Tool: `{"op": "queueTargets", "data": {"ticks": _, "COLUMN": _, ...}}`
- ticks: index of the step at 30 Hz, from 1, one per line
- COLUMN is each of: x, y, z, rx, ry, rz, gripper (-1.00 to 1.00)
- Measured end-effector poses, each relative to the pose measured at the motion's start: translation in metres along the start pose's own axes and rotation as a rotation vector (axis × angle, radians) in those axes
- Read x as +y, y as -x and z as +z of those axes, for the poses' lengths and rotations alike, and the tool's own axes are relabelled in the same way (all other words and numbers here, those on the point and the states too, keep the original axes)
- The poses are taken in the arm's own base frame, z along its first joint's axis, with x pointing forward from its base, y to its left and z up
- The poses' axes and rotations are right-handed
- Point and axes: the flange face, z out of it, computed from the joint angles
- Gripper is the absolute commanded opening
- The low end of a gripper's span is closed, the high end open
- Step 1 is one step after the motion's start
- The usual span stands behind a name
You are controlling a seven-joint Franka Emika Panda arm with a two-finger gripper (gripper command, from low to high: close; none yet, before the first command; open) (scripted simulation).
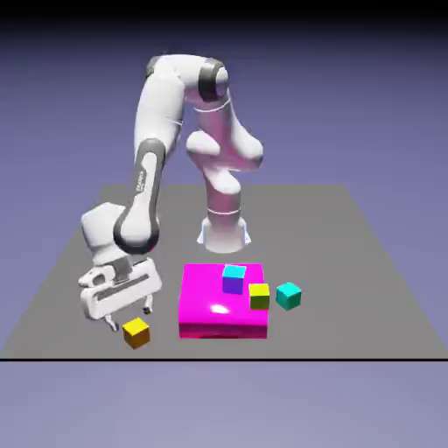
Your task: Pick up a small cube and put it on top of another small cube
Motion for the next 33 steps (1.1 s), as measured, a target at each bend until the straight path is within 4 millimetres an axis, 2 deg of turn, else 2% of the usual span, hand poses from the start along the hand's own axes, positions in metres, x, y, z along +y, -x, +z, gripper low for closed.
{"op": "queueTargets", "data": {"ticks": 1, "x": 0.000, "y": 0.000, "z": 0.003, "rx": 0.000, "ry": 0.000, "rz": 0.000, "gripper": -1.00}}
{"op": "queueTargets", "data": {"ticks": 3, "x": 0.000, "y": 0.000, "z": 0.003, "rx": 0.000, "ry": 0.000, "rz": 0.000, "gripper": -1.00}}
{"op": "queueTargets", "data": {"ticks": 8, "x": -0.006, "y": -0.006, "z": -0.064, "rx": 0.000, "ry": -0.001, "rz": 0.000, "gripper": -1.00}}
{"op": "queueTargets", "data": {"ticks": 10, "x": -0.006, "y": -0.006, "z": -0.065, "rx": 0.000, "ry": -0.001, "rz": 0.001, "gripper": -1.00}}
{"op": "queueTargets", "data": {"ticks": 14, "x": -0.066, "y": -0.017, "z": -0.086, "rx": -0.022, "ry": -0.058, "rz": -0.113, "gripper": -1.00}}
{"op": "queueTargets", "data": {"ticks": 18, "x": -0.128, "y": -0.019, "z": -0.105, "rx": -0.056, "ry": -0.109, "rz": -0.235, "gripper": -1.00}}
{"op": "queueTargets", "data": {"ticks": 21, "x": -0.172, "y": -0.013, "z": -0.118, "rx": -0.086, "ry": -0.140, "rz": -0.324, "gripper": -1.00}}
{"op": "queueTargets", "data": {"ticks": 26, "x": -0.229, "y": 0.009, "z": -0.140, "rx": -0.140, "ry": -0.171, "rz": -0.454, "gripper": -1.00}}
{"op": "queueTargets", "data": {"ticks": 29, "x": -0.262, "y": 0.027, "z": -0.151, "rx": -0.178, "ry": -0.182, "rz": -0.536, "gripper": -1.00}}
{"op": "queueTargets", "data": {"ticks": 31, "x": -0.266, "y": 0.031, "z": -0.152, "rx": -0.184, "ry": -0.183, "rz": -0.549, "gripper": -1.00}}
{"op": "queueTargets", "data": {"ticks": 33, "x": -0.267, "y": 0.035, "z": -0.126, "rx": -0.179, "ry": -0.189, "rz": -0.550, "gripper": -1.00}}
